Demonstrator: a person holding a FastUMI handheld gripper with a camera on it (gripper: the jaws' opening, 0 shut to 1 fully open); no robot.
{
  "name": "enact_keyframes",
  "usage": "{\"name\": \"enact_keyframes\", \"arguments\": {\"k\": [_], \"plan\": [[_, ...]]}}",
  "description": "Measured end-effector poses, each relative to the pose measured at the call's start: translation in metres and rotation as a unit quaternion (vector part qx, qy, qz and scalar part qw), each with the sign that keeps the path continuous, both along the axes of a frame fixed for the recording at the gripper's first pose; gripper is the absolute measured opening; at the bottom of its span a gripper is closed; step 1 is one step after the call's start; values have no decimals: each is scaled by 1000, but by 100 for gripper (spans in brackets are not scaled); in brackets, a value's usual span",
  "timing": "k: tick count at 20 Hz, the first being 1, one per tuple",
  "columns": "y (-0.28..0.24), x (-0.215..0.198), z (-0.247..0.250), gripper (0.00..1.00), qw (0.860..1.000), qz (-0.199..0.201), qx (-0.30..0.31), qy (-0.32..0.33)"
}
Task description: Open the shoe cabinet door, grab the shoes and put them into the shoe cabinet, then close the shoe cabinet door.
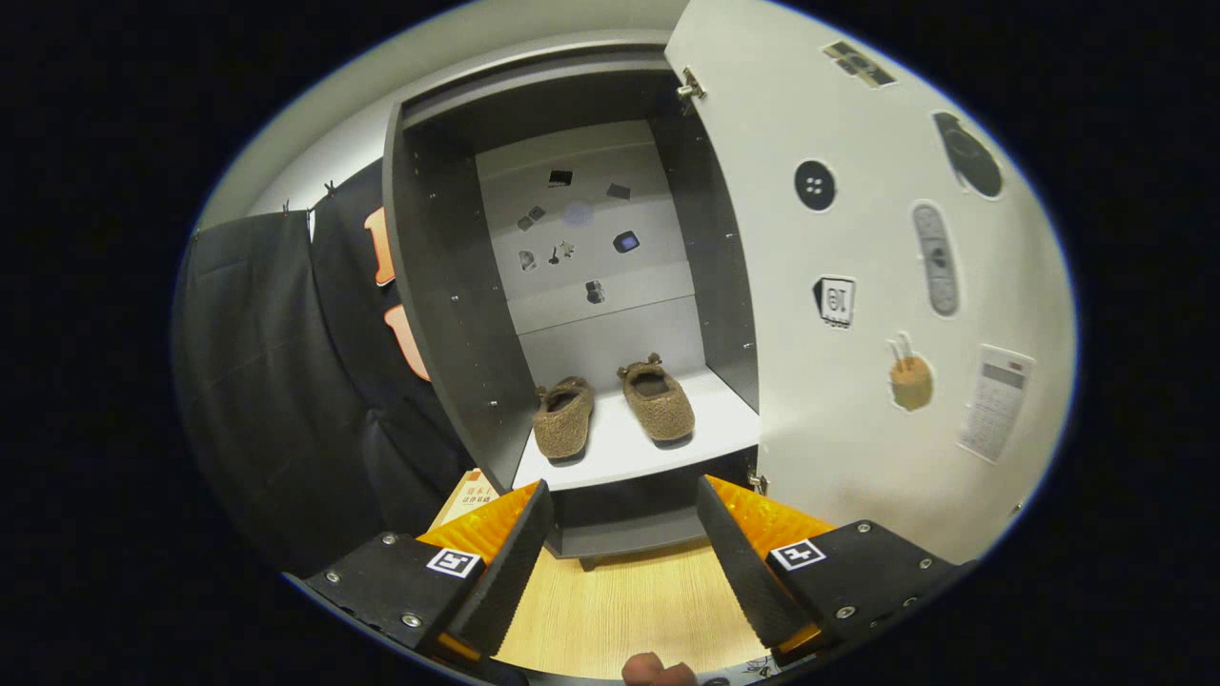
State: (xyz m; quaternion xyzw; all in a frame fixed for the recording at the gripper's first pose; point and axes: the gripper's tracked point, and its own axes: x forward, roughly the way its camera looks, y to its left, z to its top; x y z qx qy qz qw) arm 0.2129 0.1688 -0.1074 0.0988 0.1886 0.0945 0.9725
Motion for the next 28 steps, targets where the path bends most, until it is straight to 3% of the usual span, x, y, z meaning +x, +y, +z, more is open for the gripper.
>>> {"name": "enact_keyframes", "arguments": {"k": [14,19,28], "plan": [[-94,-137,60,95,989,127,4,-78],[-151,-144,59,95,990,115,25,-80],[-233,-116,53,95,992,82,21,-93]]}}
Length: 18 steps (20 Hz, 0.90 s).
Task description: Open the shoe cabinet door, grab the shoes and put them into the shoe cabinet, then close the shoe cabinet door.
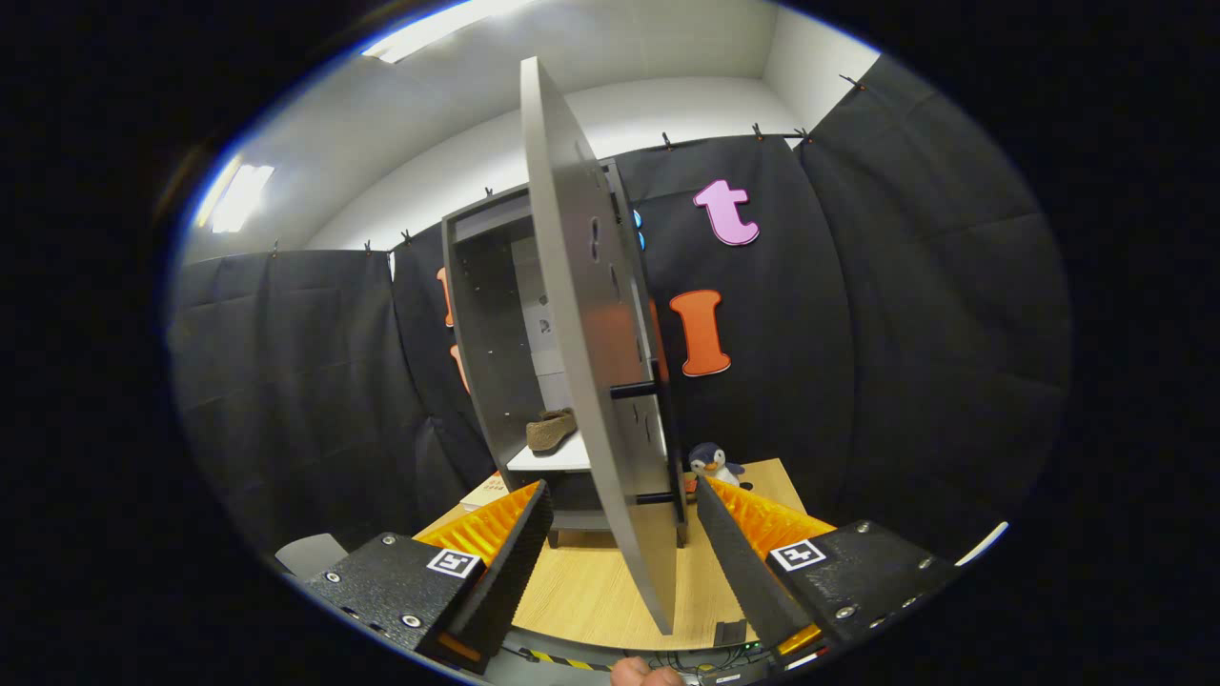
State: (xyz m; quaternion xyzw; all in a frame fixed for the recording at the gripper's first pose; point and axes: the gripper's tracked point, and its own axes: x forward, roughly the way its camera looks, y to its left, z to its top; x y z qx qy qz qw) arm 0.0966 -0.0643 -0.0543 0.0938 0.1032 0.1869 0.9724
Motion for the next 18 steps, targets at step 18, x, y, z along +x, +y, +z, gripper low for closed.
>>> {"name": "enact_keyframes", "arguments": {"k": [18], "plan": [[24,33,-8,93,1000,-11,-19,2]]}}
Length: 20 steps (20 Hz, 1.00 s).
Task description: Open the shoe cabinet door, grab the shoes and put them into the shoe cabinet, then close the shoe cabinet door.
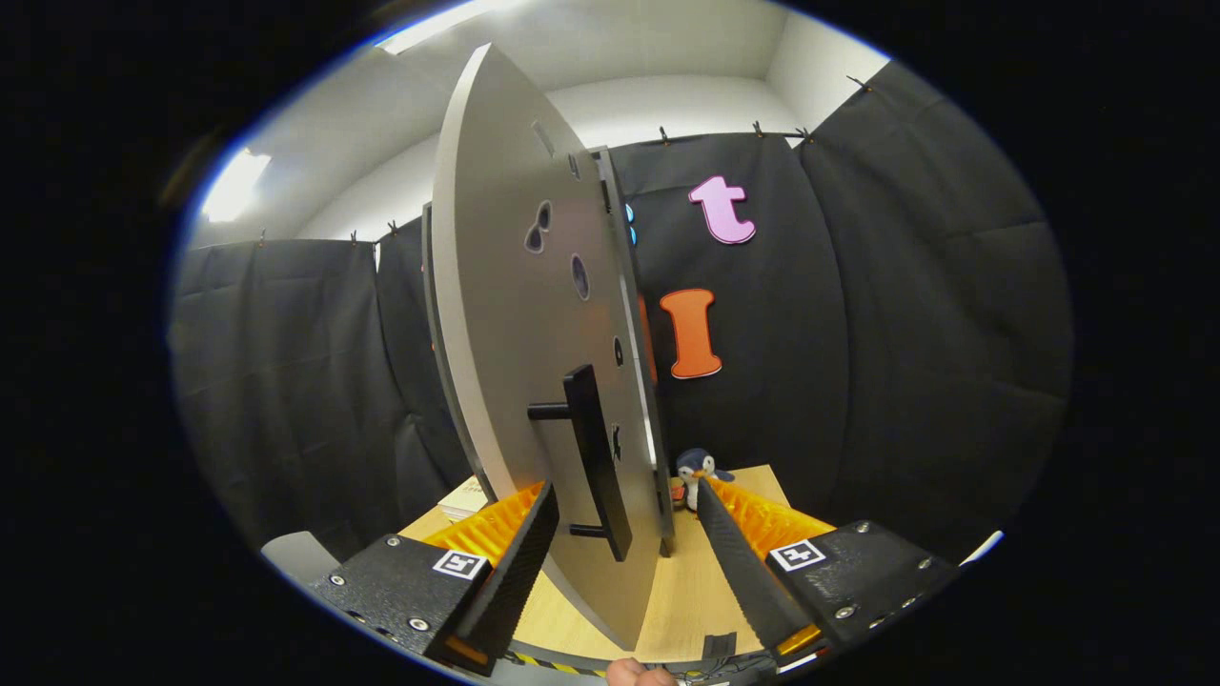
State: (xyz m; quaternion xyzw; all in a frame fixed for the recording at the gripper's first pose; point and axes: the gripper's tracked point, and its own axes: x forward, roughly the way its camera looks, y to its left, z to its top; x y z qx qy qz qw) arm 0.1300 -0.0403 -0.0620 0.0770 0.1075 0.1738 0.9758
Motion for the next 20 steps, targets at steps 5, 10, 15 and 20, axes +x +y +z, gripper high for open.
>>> {"name": "enact_keyframes", "arguments": {"k": [5,10,15,20], "plan": [[43,-3,-1,92,1000,-3,-4,4],[94,-7,-2,92,1000,-23,-12,6],[158,6,1,93,999,-41,-9,7],[229,26,1,94,999,-35,-17,11]]}}
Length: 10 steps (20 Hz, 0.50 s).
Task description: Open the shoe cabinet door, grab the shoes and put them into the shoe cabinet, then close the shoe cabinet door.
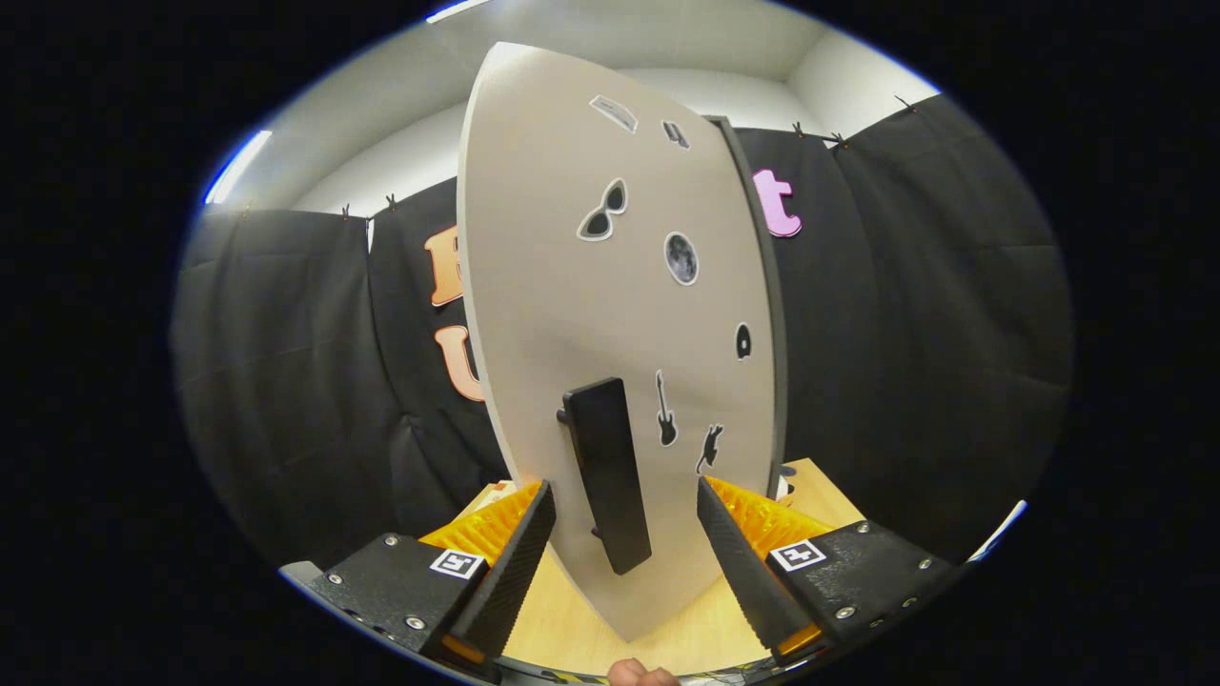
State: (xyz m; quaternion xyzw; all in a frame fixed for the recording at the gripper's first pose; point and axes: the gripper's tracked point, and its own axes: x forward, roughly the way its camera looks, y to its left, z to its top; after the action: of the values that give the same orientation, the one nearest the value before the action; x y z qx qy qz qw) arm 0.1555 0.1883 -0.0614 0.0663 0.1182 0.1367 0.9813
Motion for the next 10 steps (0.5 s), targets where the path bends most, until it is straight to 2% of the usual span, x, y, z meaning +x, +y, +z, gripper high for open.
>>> {"name": "enact_keyframes", "arguments": {"k": [4,8,10], "plan": [[42,23,-15,94,1000,-6,-9,16],[72,42,-36,94,999,-5,17,39],[81,53,-44,94,999,-11,5,45]]}}
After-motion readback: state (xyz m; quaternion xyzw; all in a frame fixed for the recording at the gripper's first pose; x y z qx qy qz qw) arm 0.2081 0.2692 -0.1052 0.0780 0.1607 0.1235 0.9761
